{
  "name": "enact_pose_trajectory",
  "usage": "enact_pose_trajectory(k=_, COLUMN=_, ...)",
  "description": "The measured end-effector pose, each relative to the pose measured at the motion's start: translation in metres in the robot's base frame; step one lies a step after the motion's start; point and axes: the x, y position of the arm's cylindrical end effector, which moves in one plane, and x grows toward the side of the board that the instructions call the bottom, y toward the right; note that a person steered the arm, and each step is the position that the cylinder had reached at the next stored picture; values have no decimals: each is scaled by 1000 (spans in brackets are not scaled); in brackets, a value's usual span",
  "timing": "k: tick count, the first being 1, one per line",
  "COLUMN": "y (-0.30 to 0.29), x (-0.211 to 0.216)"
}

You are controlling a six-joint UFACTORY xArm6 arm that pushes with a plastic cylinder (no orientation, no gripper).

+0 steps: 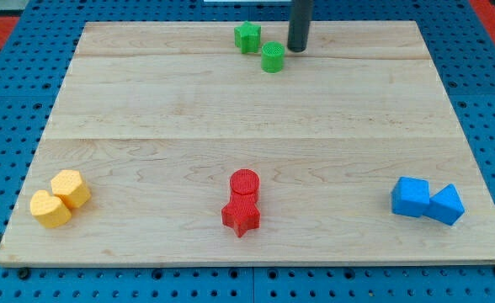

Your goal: Move the green circle diagonally bottom left to the green star

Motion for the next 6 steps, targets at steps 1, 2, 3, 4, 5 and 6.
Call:
enact_pose_trajectory(k=1, y=-112, x=5)
enact_pose_trajectory(k=2, y=-186, x=5)
enact_pose_trajectory(k=3, y=-104, x=-19)
enact_pose_trajectory(k=4, y=-68, x=6)
enact_pose_trajectory(k=5, y=-50, x=22)
enact_pose_trajectory(k=6, y=-139, x=37)
